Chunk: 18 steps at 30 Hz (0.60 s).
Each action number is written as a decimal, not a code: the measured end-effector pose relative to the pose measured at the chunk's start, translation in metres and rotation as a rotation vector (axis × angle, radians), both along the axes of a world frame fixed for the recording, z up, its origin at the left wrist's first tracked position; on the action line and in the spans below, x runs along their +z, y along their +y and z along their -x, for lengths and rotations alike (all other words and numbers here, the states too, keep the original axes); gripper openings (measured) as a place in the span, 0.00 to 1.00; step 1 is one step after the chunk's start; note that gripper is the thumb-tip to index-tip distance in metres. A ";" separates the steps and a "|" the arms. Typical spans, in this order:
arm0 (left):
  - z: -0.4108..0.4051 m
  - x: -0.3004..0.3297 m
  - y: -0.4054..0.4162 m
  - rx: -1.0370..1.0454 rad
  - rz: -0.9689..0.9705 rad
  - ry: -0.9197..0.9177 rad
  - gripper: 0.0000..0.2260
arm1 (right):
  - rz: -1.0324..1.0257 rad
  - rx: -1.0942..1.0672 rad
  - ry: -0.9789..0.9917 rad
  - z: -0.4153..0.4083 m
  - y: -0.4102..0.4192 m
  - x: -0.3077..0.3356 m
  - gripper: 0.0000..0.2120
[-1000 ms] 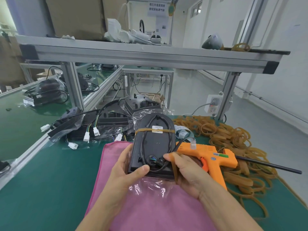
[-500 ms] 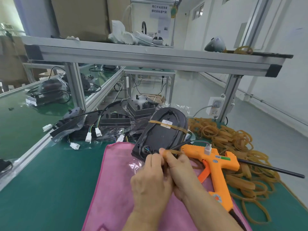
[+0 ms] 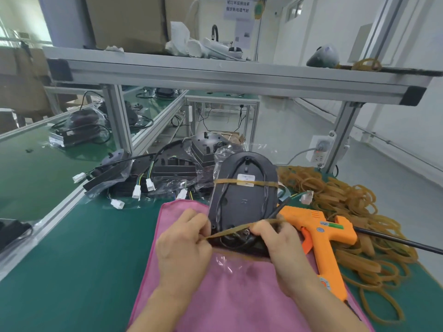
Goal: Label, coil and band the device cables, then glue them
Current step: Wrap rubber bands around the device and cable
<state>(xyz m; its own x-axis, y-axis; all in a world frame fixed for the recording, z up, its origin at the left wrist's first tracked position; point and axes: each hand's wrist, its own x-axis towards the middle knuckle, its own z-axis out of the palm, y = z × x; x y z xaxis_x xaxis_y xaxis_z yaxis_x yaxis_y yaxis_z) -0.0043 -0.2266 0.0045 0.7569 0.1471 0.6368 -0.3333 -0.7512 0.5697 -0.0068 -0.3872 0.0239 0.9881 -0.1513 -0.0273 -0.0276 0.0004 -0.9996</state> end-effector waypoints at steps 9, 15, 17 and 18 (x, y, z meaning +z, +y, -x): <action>0.011 -0.033 0.007 -0.141 -0.104 -0.095 0.09 | -0.165 0.047 0.095 0.006 -0.016 -0.011 0.03; 0.009 -0.029 0.012 -0.121 -0.179 -0.186 0.10 | -0.160 0.089 0.108 0.002 -0.030 -0.010 0.25; 0.007 -0.019 0.015 -0.144 -0.308 -0.174 0.13 | -0.161 0.096 0.125 -0.002 -0.032 -0.009 0.21; 0.007 -0.013 0.015 -0.156 -0.379 -0.165 0.13 | -0.161 0.098 0.129 -0.003 -0.033 -0.010 0.21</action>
<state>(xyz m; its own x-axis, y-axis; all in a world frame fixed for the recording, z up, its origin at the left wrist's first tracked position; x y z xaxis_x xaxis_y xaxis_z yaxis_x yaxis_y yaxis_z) -0.0113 -0.2112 -0.0084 0.6356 -0.2276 0.7377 -0.5223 -0.8305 0.1937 -0.0035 -0.4202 0.0142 0.9847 -0.0383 -0.1701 -0.1625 0.1510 -0.9751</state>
